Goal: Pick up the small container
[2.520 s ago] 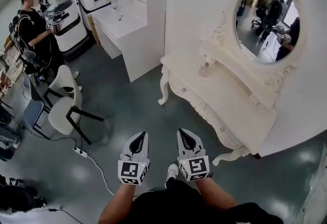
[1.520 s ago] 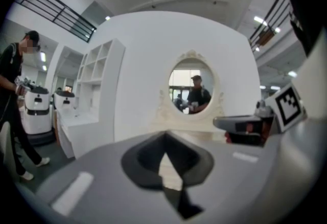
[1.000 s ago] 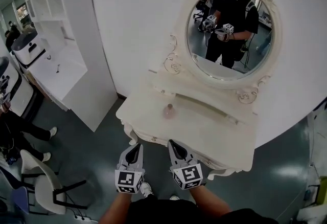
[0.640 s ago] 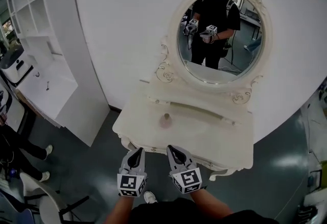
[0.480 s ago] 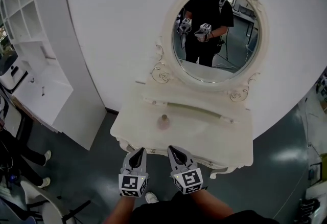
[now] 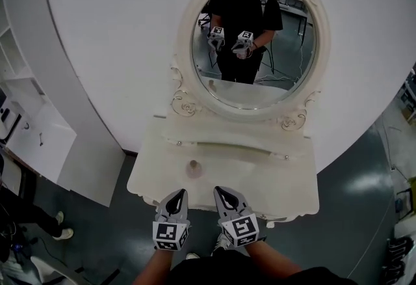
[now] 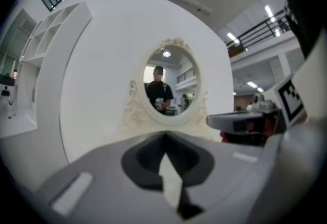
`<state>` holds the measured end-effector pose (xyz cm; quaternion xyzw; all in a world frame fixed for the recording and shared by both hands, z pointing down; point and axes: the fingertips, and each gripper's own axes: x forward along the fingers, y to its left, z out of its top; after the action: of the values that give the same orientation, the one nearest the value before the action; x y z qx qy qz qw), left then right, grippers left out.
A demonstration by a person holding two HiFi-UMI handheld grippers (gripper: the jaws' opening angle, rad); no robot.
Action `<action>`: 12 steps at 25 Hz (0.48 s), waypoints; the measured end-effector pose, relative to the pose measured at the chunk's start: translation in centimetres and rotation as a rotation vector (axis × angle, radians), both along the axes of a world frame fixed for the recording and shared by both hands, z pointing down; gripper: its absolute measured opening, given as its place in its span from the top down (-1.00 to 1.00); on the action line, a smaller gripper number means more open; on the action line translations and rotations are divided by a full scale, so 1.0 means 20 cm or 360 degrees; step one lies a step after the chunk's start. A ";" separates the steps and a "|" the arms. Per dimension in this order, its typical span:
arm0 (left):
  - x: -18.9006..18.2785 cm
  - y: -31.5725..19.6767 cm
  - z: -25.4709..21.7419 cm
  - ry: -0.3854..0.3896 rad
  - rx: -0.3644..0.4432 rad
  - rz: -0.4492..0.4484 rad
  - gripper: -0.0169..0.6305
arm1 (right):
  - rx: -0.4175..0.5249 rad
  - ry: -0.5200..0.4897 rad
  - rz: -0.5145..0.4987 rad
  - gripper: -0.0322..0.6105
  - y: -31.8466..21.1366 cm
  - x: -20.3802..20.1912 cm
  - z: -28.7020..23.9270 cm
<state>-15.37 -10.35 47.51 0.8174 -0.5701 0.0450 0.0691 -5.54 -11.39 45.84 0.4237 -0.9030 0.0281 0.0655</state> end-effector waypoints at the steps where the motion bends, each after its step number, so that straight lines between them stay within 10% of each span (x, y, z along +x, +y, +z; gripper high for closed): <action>1: 0.02 -0.04 0.00 -0.0004 -0.0006 0.0005 0.94 | -0.0005 -0.0003 0.0004 0.92 -0.03 0.02 0.00; 12: 0.19 -0.34 0.10 -0.0045 -0.0093 -0.0025 0.94 | -0.0076 -0.0037 0.0025 0.91 -0.31 0.26 0.09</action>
<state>-11.65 -17.23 49.49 0.8099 -0.5757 0.0726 0.0854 -0.41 -17.53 47.57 0.4289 -0.8993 0.0552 0.0650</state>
